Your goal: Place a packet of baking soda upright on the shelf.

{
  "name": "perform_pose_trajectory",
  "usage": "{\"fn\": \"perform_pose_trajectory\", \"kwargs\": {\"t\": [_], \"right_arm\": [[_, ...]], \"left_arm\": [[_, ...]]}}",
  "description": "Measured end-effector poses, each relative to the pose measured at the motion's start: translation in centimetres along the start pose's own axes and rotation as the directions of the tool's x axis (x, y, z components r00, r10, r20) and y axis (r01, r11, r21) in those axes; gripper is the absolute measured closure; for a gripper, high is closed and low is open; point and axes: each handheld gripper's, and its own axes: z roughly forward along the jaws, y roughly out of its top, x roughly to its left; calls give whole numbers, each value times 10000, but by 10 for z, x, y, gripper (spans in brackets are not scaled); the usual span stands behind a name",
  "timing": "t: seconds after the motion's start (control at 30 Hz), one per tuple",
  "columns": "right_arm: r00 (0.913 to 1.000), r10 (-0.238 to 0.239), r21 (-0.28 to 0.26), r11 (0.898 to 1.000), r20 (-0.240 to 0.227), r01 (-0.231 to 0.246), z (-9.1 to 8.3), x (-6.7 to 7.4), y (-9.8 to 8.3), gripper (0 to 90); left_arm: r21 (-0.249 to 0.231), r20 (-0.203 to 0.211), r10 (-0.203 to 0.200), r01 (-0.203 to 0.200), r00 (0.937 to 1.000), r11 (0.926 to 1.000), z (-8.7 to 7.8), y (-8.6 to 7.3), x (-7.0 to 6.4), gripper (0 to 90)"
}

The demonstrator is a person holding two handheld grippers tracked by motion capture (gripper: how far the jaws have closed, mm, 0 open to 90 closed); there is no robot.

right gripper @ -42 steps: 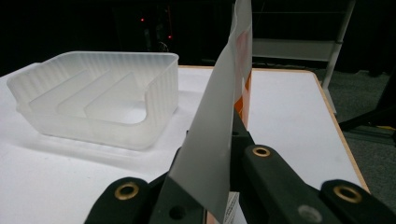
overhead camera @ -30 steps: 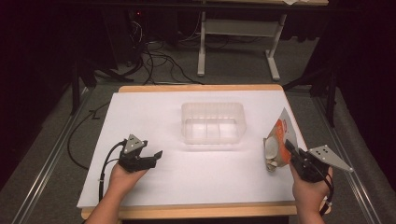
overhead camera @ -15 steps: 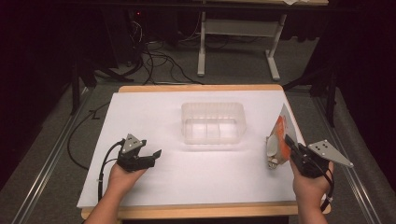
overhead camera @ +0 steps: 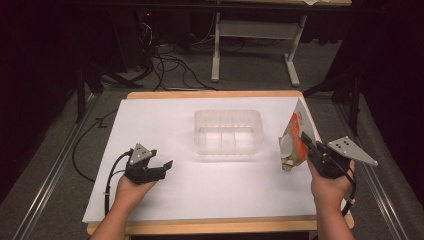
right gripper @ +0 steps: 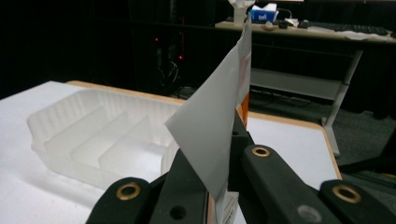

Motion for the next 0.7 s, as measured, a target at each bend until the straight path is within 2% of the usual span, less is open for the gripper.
{"fn": "perform_pose_trajectory", "kwargs": {"t": [0.23, 0.4, 0.53, 0.67, 0.7], "right_arm": [[10000, 22, -405, 9992, -88, -26, 3, 2, 20, 900], [9995, -235, -625, 9978, -205, 221, 7, 9, 37, 900], [9985, -387, -844, 9958, -381, 354, 11, 19, 52, 900], [9973, -524, -898, 9948, -508, 477, 15, 26, 59, 900], [9960, -626, -939, 9940, -634, 565, 19, 32, 63, 900]], "left_arm": [[16, 32, 31, -31, 10000, 10000, 0, 0, 0, 265], [-8, 51, 3, -3, 10000, 10000, 0, 0, 0, 266], [-22, 55, 2, -1, 10000, 10000, -1, 0, 0, 265], [-71, 37, -27, 27, 10000, 10000, -1, 0, 1, 265], [-84, 30, -32, 33, 10000, 10000, -1, 0, 1, 265]]}}
